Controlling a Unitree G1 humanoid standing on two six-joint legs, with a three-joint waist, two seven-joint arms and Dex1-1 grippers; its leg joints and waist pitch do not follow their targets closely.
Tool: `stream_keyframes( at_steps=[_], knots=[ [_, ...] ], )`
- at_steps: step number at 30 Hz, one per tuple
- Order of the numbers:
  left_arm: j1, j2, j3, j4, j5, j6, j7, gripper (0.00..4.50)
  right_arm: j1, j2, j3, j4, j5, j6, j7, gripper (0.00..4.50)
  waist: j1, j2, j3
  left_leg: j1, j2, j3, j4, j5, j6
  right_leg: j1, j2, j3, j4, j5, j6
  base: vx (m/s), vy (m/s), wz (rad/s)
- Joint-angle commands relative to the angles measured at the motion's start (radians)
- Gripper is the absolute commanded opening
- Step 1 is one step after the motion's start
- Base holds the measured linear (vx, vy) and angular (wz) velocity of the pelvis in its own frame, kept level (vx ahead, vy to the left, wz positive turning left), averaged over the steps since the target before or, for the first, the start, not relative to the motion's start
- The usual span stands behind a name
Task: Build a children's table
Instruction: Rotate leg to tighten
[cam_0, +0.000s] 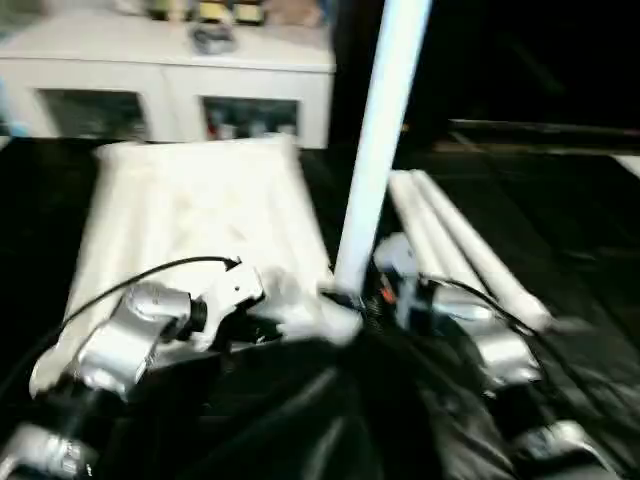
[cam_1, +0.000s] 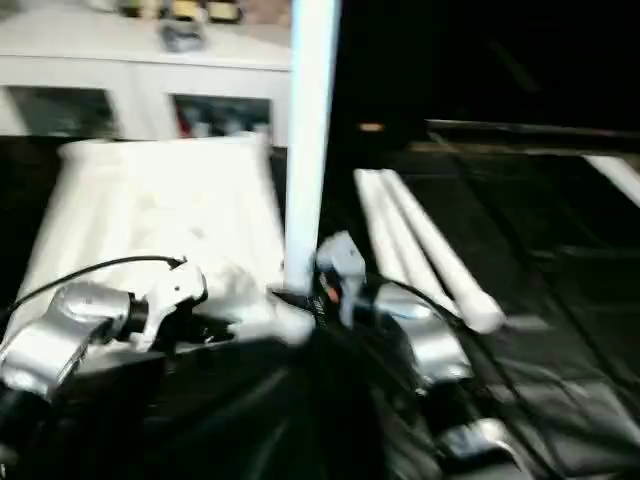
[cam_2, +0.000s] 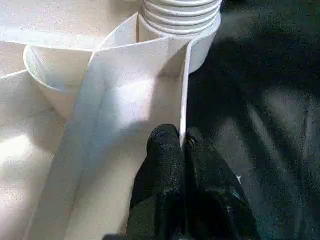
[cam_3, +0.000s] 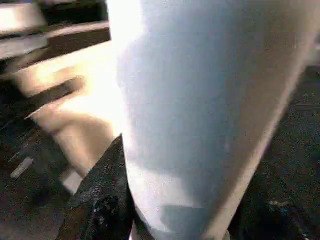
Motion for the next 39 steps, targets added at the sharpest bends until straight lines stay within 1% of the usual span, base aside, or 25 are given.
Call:
stream_keyframes(
  at_steps=[1,2,4,5,6,7,9,12,16,17,19,20,22,23,26,27,28,29,30,32,34,36,37,38,39],
  knots=[
    [0.026,-0.055,0.034,-0.108,-0.049,0.097,0.074,0.0,0.025,0.017,0.009,0.158,-0.054,0.063,-0.109,1.91,-0.005,0.014,-0.016,0.0,0.067,-0.05,-0.096,-0.491,-0.073,0.002,-0.097,0.046,-0.102,-0.494,-0.138,-0.021,0.026,-0.23],
    [0.03,-0.067,0.037,-0.123,-0.046,0.114,0.088,0.0,0.019,0.024,0.011,0.167,-0.058,0.058,-0.12,1.91,-0.011,0.01,-0.013,0.005,0.064,-0.05,-0.093,-0.52,-0.071,-0.004,-0.097,0.046,-0.111,-0.519,-0.133,0.0,0.0,0.0],
    [0.03,-0.099,0.04,-0.152,-0.046,0.158,0.123,0.0,-0.001,0.044,0.01,0.195,-0.069,0.047,-0.156,1.91,-0.011,0.006,-0.013,0.013,0.063,-0.047,-0.088,-0.529,-0.063,-0.011,-0.099,0.052,-0.116,-0.533,-0.125,0.0,0.0,0.0],
    [0.025,-0.124,0.035,-0.166,-0.047,0.184,0.145,0.0,-0.019,0.062,0.005,0.217,-0.07,0.047,-0.18,1.91,-0.011,0.0,-0.016,0.014,0.063,-0.045,-0.087,-0.517,-0.06,-0.01,-0.099,0.053,-0.116,-0.52,-0.127,0.0,0.0,0.0],
    [0.015,-0.153,0.022,-0.176,-0.047,0.207,0.17,0.0,-0.042,0.087,0.001,0.242,-0.069,0.049,-0.202,1.91,-0.016,-0.001,-0.014,0.008,0.062,-0.047,-0.089,-0.507,-0.058,-0.008,-0.096,0.051,-0.112,-0.5,-0.13,0.0,0.0,0.0],
    [0.01,-0.158,0.014,-0.172,-0.043,0.206,0.175,0.0,-0.049,0.094,0.003,0.247,-0.069,0.054,-0.201,1.91,-0.017,-0.003,-0.014,0.007,0.062,-0.045,-0.089,-0.504,-0.057,-0.009,-0.095,0.052,-0.112,-0.491,-0.13,0.0,0.0,0.0],
    [0.009,-0.159,0.005,-0.175,-0.028,0.215,0.19,0.0,-0.057,0.101,0.006,0.26,-0.076,0.057,-0.196,1.91,-0.013,-0.004,-0.014,0.01,0.06,-0.04,-0.086,-0.489,-0.044,-0.013,-0.093,0.056,-0.114,-0.461,-0.129,0.0,0.0,0.0],
    [-0.003,-0.146,-0.006,-0.165,-0.003,0.218,0.213,0.0,-0.06,0.097,0.024,0.276,-0.088,0.071,-0.182,1.91,-0.008,-0.005,-0.016,0.01,0.06,-0.034,-0.085,-0.451,-0.031,-0.011,-0.091,0.059,-0.112,-0.41,-0.132,0.0,0.0,0.0],
    [-0.013,-0.14,-0.003,-0.16,-0.006,0.218,0.215,0.0,-0.062,0.094,0.022,0.291,-0.089,0.073,-0.176,1.91,-0.006,-0.004,-0.015,0.012,0.061,-0.034,-0.085,-0.451,-0.032,-0.011,-0.091,0.058,-0.113,-0.424,-0.131,0.0,0.0,0.0],
    [-0.016,-0.137,-0.005,-0.158,-0.004,0.219,0.22,0.0,-0.066,0.095,0.016,0.301,-0.086,0.076,-0.169,1.91,-0.005,0.0,-0.015,0.011,0.061,-0.036,-0.087,-0.454,-0.036,-0.01,-0.09,0.058,-0.111,-0.42,-0.131,0.0,0.0,0.0],
    [-0.019,-0.132,-0.008,-0.156,0.0,0.216,0.223,0.0,-0.07,0.096,0.014,0.309,-0.087,0.073,-0.165,1.91,-0.008,-0.001,-0.015,0.01,0.061,-0.036,-0.087,-0.463,-0.038,-0.01,-0.089,0.057,-0.111,-0.422,-0.131,0.0,0.0,0.0],
    [-0.026,-0.12,-0.015,-0.145,0.007,0.198,0.221,0.0,-0.074,0.097,0.009,0.319,-0.09,0.061,-0.17,2.26,-0.008,0.005,-0.014,0.012,0.061,-0.038,-0.087,-0.478,-0.044,-0.013,-0.09,0.057,-0.112,-0.431,-0.132,0.0,0.0,0.0],
    [-0.03,-0.109,-0.024,-0.138,0.014,0.174,0.215,0.0,-0.076,0.097,0.006,0.324,-0.092,0.052,-0.175,2.26,-0.009,0.004,-0.014,0.014,0.061,-0.039,-0.088,-0.496,-0.048,-0.015,-0.088,0.057,-0.113,-0.438,-0.13,0.0,0.0,0.0],
    [-0.03,-0.109,-0.024,-0.138,0.014,0.174,0.215,0.0,-0.076,0.097,0.006,0.324,-0.092,0.052,-0.175,2.65,-0.009,0.002,-0.015,0.015,0.06,-0.037,-0.086,-0.505,-0.049,-0.017,-0.089,0.058,-0.116,-0.442,-0.13,0.0,0.0,0.0],
    [-0.039,-0.084,-0.05,-0.114,0.036,0.115,0.197,0.0,-0.077,0.097,0.0,0.326,-0.088,0.046,-0.174,2.74,-0.006,0.008,-0.015,0.018,0.061,-0.037,-0.086,-0.508,-0.05,-0.02,-0.088,0.059,-0.115,-0.418,-0.132,0.0,0.0,0.0],
    [-0.04,-0.083,-0.051,-0.111,0.037,0.113,0.195,0.0,-0.077,0.096,-0.001,0.326,-0.088,0.045,-0.174,2.74,-0.005,0.006,-0.017,0.017,0.062,-0.037,-0.087,-0.502,-0.052,-0.017,-0.087,0.059,-0.113,-0.399,-0.135,0.0,0.0,0.0],
    [-0.045,-0.078,-0.054,-0.101,0.036,0.106,0.19,0.0,-0.077,0.095,-0.003,0.326,-0.087,0.042,-0.171,3.05,-0.003,0.008,-0.018,0.016,0.062,-0.034,-0.087,-0.482,-0.05,-0.016,-0.084,0.059,-0.108,-0.357,-0.145,0.0,0.0,0.0],
    [-0.047,-0.076,-0.055,-0.096,0.037,0.102,0.188,0.0,-0.077,0.093,-0.004,0.326,-0.086,0.04,-0.169,3.05,-0.002,0.008,-0.019,0.015,0.061,-0.031,-0.086,-0.462,-0.047,-0.014,-0.085,0.061,-0.105,-0.323,-0.156,0.0,0.0,0.0],
    [-0.055,-0.068,-0.057,-0.079,0.037,0.092,0.179,0.0,-0.073,0.088,-0.01,0.319,-0.08,0.039,-0.164,3.11,-0.001,0.011,-0.017,0.014,0.061,-0.03,-0.087,-0.453,-0.046,-0.012,-0.083,0.06,-0.105,-0.313,-0.159,0.0,0.0,0.0],
    [-0.064,-0.059,-0.058,-0.063,0.033,0.081,0.17,0.0,-0.064,0.077,-0.011,0.307,-0.077,0.03,-0.148,3.14,0.004,0.009,-0.02,0.017,0.061,-0.026,-0.084,-0.44,-0.041,-0.012,-0.085,0.061,-0.106,-0.304,-0.165,0.0,0.0,0.0],
    [-0.072,-0.048,-0.064,-0.05,0.029,0.067,0.158,0.0,-0.054,0.065,-0.015,0.288,-0.072,0.03,-0.13,3.44,0.01,0.011,-0.022,0.009,0.063,-0.027,-0.086,-0.397,-0.038,-0.003,-0.083,0.059,-0.097,-0.264,-0.169,0.0,0.0,0.0],
    [-0.085,-0.029,-0.074,-0.026,0.027,0.04,0.132,0.0,-0.023,0.034,-0.019,0.235,-0.06,0.037,-0.082,3.56,0.021,0.012,-0.023,0.014,0.062,-0.022,-0.083,-0.375,-0.03,-0.004,-0.081,0.06,-0.098,-0.235,-0.169,0.0,0.0,0.0],
    [-0.085,-0.028,-0.075,-0.024,0.027,0.038,0.13,0.0,-0.021,0.032,-0.019,0.231,-0.058,0.038,-0.078,3.76,0.024,0.013,-0.024,0.014,0.063,-0.02,-0.082,-0.363,-0.027,-0.003,-0.082,0.062,-0.097,-0.22,-0.171,0.0,0.0,0.0],
    [-0.092,-0.019,-0.08,-0.008,0.027,0.02,0.113,0.0,-0.001,0.014,-0.021,0.194,-0.045,0.041,-0.044,3.88,0.025,0.015,-0.024,0.007,0.061,-0.021,-0.082,-0.336,-0.02,0.005,-0.084,0.061,-0.095,-0.205,-0.171,0.0,0.0,0.0],
    [-0.093,-0.017,-0.081,-0.003,0.027,0.015,0.108,0.0,0.004,0.01,-0.022,0.184,-0.041,0.041,-0.033,3.88,0.026,0.015,-0.026,0.008,0.062,-0.021,-0.08,-0.321,-0.018,0.006,-0.084,0.061,-0.093,-0.19,-0.173,0.0,0.0,0.0]
  ],
)
